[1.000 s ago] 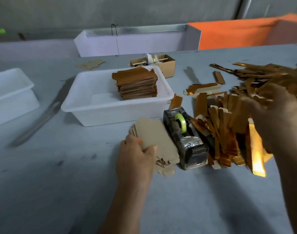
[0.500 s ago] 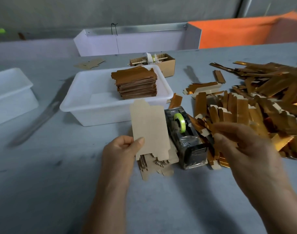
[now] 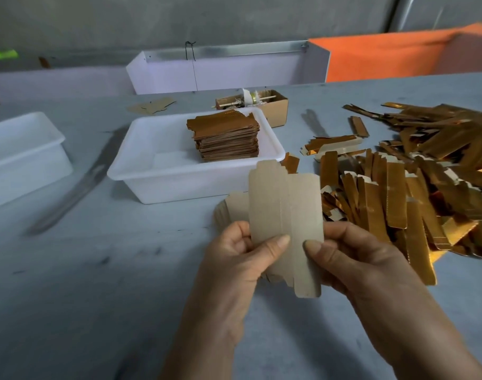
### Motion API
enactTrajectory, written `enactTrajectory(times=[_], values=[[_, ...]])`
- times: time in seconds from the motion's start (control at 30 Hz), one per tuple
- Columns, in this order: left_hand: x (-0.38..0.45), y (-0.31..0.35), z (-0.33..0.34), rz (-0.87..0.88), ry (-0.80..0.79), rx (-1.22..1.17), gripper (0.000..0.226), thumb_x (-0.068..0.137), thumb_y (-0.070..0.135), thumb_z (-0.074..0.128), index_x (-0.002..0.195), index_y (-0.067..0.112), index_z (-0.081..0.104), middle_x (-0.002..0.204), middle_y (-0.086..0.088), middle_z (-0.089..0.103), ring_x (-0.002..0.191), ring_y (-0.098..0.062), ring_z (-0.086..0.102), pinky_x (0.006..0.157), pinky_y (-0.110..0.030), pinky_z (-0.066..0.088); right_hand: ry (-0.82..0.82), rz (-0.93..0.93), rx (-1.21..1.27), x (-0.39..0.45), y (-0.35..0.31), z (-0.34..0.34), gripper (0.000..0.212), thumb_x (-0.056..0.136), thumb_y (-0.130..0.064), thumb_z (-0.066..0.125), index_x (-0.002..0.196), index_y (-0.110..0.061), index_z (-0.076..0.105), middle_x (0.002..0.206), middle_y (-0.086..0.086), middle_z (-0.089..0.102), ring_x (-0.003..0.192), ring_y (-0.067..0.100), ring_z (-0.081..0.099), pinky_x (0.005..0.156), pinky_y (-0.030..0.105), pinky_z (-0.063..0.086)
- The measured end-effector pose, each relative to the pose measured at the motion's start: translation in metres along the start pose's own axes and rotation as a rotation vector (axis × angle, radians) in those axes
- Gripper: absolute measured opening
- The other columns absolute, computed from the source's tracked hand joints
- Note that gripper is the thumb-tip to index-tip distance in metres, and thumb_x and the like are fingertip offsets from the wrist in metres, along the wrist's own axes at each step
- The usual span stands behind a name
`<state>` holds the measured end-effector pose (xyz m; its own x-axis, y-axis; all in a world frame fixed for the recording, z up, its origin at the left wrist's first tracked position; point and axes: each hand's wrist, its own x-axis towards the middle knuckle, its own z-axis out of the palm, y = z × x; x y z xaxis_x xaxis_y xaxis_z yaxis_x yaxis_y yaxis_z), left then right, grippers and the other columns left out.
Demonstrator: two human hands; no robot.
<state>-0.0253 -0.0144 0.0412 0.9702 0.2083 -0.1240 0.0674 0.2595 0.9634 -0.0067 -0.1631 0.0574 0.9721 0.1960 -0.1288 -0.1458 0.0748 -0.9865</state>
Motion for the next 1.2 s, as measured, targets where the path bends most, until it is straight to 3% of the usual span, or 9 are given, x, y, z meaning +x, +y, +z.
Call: enactTrajectory(times=[0.07,0.2,0.5,0.63,0.73,0.8,0.93,1.03,1.2], values=[[-0.001,0.000,0.001,0.015,-0.011,-0.002,0.027,0.067,0.016,0.075,0.092,0.009,0.069,0.084,-0.004,0.076,0.072,-0.009,0.071,0.056,-0.014,0.050,-0.008,-0.002,-0.008,-0.002,0.001,-0.002,0.020,0.063,-0.023,0.065,0.081,-0.021,0.074,0.080,0.014,0.066,0.071,0.012,0.067,0.054,0.014,0.051],[-0.003,-0.001,-0.001,0.014,-0.034,0.037,0.042,0.058,0.027,0.075,0.097,0.013,0.071,0.089,-0.002,0.077,0.081,-0.015,0.073,0.064,-0.018,0.054,-0.082,0.005,-0.036,-0.004,0.005,-0.005,0.017,0.065,-0.024,0.063,0.077,-0.030,0.073,0.076,0.002,0.069,0.074,0.006,0.067,0.055,0.014,0.052],[-0.001,-0.008,0.002,-0.011,-0.001,0.064,0.029,0.069,0.013,0.082,0.096,0.015,0.072,0.090,-0.004,0.076,0.088,-0.023,0.072,0.082,-0.039,0.056,-0.083,-0.019,-0.107,-0.006,0.009,-0.008,0.015,0.066,-0.028,0.062,0.077,-0.023,0.071,0.077,-0.004,0.070,0.074,0.006,0.067,0.056,0.014,0.052],[-0.001,-0.012,0.008,0.010,0.034,0.087,0.035,0.059,0.023,0.075,0.093,0.016,0.073,0.087,-0.001,0.076,0.084,-0.020,0.072,0.076,-0.033,0.056,0.063,-0.133,-0.405,-0.007,0.014,-0.008,0.003,0.078,-0.029,0.065,0.080,-0.031,0.066,0.078,-0.020,0.065,0.073,-0.005,0.059,0.051,0.013,0.046],[-0.002,-0.016,0.013,0.031,0.086,0.127,0.028,0.069,0.011,0.082,0.093,0.017,0.071,0.086,-0.001,0.076,0.082,-0.020,0.072,0.073,-0.033,0.057,0.167,-0.297,-0.679,-0.010,0.017,-0.003,0.019,0.079,-0.033,0.066,0.081,-0.045,0.052,0.072,-0.028,0.058,0.078,-0.017,0.052,0.055,0.000,0.041],[-0.003,-0.018,0.016,0.052,0.113,0.156,0.022,0.075,0.006,0.078,0.093,0.018,0.071,0.085,0.000,0.076,0.081,-0.018,0.072,0.069,-0.031,0.057,0.180,-0.400,-0.760,-0.013,0.015,0.003,0.027,0.078,-0.032,0.066,0.083,-0.047,0.044,0.069,-0.033,0.056,0.077,-0.027,0.048,0.055,-0.008,0.034],[-0.004,-0.020,0.019,0.070,0.131,0.177,0.020,0.076,0.012,0.079,0.093,0.018,0.072,0.085,0.000,0.076,0.082,-0.019,0.072,0.072,-0.038,0.060,0.138,-0.464,-0.777,-0.016,0.012,0.010,0.028,0.075,-0.031,0.061,0.085,-0.046,0.039,0.080,-0.059,0.042,0.070,-0.031,0.047,0.049,-0.008,0.030],[-0.004,-0.020,0.019,0.048,0.109,0.135,0.021,0.072,0.017,0.082,0.091,0.020,0.074,0.083,0.001,0.076,0.079,-0.017,0.072,0.069,-0.035,0.058,0.138,-0.447,-0.744,-0.015,0.014,0.005,0.021,0.078,-0.034,0.059,0.085,-0.044,0.043,0.082,-0.054,0.047,0.072,-0.027,0.050,0.049,-0.006,0.033],[-0.004,-0.020,0.019,0.043,0.109,0.109,0.015,0.075,0.014,0.079,0.085,0.022,0.073,0.079,0.003,0.076,0.073,-0.011,0.072,0.059,-0.018,0.053,0.147,-0.295,-0.684,-0.011,0.017,-0.003,0.020,0.079,-0.036,0.065,0.090,-0.038,0.048,0.076,-0.017,0.061,0.066,-0.004,0.058,0.049,0.004,0.041]])
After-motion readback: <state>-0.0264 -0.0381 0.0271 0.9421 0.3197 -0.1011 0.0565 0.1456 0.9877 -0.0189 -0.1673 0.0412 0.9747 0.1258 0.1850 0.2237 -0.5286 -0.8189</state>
